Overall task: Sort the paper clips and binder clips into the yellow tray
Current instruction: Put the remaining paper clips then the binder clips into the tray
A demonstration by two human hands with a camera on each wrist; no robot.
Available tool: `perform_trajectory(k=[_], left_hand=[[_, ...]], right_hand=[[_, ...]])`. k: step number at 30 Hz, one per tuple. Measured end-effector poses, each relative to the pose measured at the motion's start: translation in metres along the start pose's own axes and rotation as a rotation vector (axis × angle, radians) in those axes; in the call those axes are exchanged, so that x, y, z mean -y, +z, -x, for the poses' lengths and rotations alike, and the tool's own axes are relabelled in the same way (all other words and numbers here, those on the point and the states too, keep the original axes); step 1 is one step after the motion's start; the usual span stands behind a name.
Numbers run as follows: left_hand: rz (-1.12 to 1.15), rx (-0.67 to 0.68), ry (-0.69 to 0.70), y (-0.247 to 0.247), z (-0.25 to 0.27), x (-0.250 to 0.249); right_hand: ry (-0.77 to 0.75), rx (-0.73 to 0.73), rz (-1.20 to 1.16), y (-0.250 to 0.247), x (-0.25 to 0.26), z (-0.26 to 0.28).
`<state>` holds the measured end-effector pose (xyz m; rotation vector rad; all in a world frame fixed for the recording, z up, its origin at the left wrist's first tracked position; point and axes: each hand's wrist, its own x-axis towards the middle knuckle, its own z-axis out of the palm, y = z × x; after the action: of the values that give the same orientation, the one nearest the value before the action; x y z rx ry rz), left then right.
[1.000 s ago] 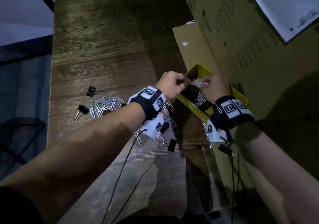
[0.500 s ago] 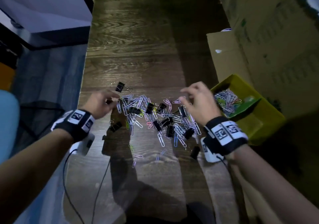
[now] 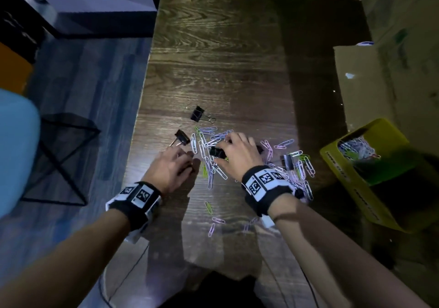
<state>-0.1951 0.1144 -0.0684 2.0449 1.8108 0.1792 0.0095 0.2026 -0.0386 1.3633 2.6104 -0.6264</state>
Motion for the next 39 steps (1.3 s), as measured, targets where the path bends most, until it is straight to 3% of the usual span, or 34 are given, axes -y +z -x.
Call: perform_trajectory(k=[4, 9, 14, 18, 20, 23, 27, 29, 31, 33, 39], left_hand=[[0.066, -0.026, -0.063, -0.007, -0.002, 0.012], [0.107, -0.144, 0.100, -0.007, -0.037, -0.006], [-0.049, 0.084, 0.056, 0.012, -0.074, -0.028], [-0.108, 0.224, 0.027, 0.024, -0.066, -0.028], [-0.114, 0.252, 0.068, 0.025, -0.051, -0.030], [-0.145, 0.226, 0.146, 0.022, -0.033, -0.034], [-0.066, 0.153, 0.106, 0.012, -0.063, -0.043], [-0.055, 0.225, 0.107, 0.012, -0.085, -0.048], [-0.121, 0.339, 0.123, 0.013, -0.098, -0.054], [-0.177, 0.424, 0.130, 0.016, -0.101, -0.057], [-0.161, 0.434, 0.119, 0.023, -0.062, -0.060]], right_hand=[[-0.032, -0.017, -0.008, 0.006, 0.003, -0.009], [-0.007, -0.259, -0.157, -0.001, -0.004, -0.013], [0.203, -0.446, -0.315, -0.029, -0.029, -0.023], [0.480, -0.339, -0.295, -0.043, -0.061, -0.035], [0.534, -0.317, -0.332, -0.041, -0.072, -0.036], [0.519, -0.302, -0.380, -0.033, -0.078, -0.032], [0.427, -0.355, -0.301, -0.026, -0.069, -0.010], [0.291, -0.270, -0.286, -0.022, -0.060, 0.000], [0.161, -0.083, -0.155, -0.013, -0.053, 0.006], [0.117, 0.015, -0.023, -0.002, -0.051, 0.009], [0.170, -0.083, -0.061, -0.001, -0.057, 0.015]])
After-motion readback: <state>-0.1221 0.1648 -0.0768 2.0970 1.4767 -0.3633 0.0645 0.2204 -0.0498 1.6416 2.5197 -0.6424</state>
